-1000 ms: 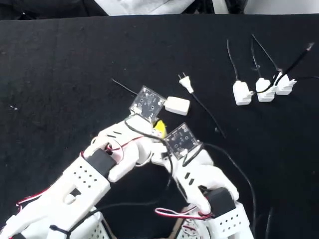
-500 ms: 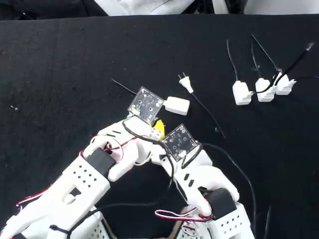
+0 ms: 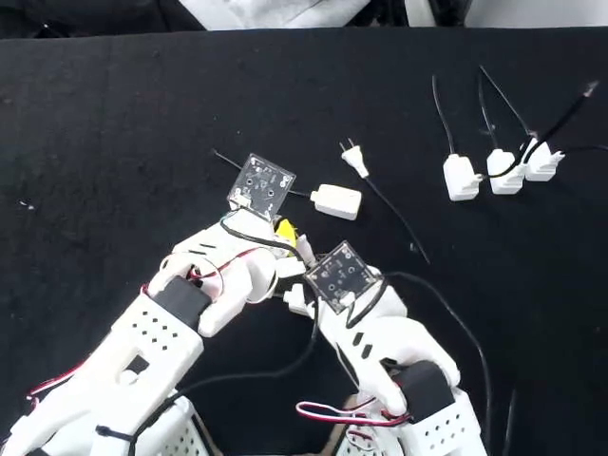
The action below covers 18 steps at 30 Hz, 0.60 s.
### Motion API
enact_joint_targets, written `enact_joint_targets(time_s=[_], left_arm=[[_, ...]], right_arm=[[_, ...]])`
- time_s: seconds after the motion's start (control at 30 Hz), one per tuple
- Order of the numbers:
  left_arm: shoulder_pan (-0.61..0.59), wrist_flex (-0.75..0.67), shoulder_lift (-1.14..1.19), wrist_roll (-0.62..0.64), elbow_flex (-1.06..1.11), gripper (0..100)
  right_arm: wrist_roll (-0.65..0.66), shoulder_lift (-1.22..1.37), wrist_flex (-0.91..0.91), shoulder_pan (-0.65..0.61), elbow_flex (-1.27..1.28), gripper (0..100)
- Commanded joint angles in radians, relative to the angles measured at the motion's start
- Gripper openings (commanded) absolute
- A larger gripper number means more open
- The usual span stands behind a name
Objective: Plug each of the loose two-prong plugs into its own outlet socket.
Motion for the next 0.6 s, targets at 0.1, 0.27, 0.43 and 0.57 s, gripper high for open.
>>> enact_joint_targets(time_s=[0.1, 0.27, 0.43, 0.57], left_arm=[[-0.004, -0.002, -0.011, 0.000, 0.016, 3], [-0.004, -0.058, -0.012, 0.000, 0.058, 3], [-0.004, -0.069, -0.012, 0.000, 0.065, 3], [-0.008, -0.066, -0.012, 0.000, 0.065, 3]], right_arm=[[-0.003, -0.096, -0.008, -0.012, -0.070, 1.1], [-0.006, -0.088, -0.020, -0.014, -0.093, 1.1], [-0.002, -0.088, -0.021, -0.014, -0.096, 1.1], [-0.002, -0.088, -0.046, -0.014, -0.093, 1.1]])
